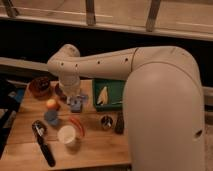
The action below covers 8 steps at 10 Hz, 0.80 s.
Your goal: Place towel in metal cup
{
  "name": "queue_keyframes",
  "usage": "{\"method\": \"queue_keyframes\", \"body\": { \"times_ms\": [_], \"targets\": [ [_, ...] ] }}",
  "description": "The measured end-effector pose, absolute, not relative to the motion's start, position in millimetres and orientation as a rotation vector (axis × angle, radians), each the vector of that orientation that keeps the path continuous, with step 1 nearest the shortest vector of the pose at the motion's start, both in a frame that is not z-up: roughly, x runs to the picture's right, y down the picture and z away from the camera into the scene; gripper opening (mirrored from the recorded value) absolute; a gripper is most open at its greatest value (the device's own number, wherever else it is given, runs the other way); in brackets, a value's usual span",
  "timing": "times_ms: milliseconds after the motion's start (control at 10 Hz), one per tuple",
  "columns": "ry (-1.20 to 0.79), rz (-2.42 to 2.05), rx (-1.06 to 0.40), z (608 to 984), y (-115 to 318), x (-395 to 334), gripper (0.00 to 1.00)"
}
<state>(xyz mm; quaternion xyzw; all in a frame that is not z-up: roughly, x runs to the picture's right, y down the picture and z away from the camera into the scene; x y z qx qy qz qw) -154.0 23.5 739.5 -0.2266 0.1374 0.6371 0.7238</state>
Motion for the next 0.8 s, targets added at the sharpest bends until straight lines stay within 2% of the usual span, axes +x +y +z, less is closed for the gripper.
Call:
{"method": "queue_keyframes", "body": {
  "times_ms": [400, 800],
  "targets": [
    [0.332, 1.43, -0.49, 744.5, 23.7, -148.7, 0.0],
    [0.475, 1.55, -0.428, 746.2, 41.6, -74.6, 0.0]
  ]
}}
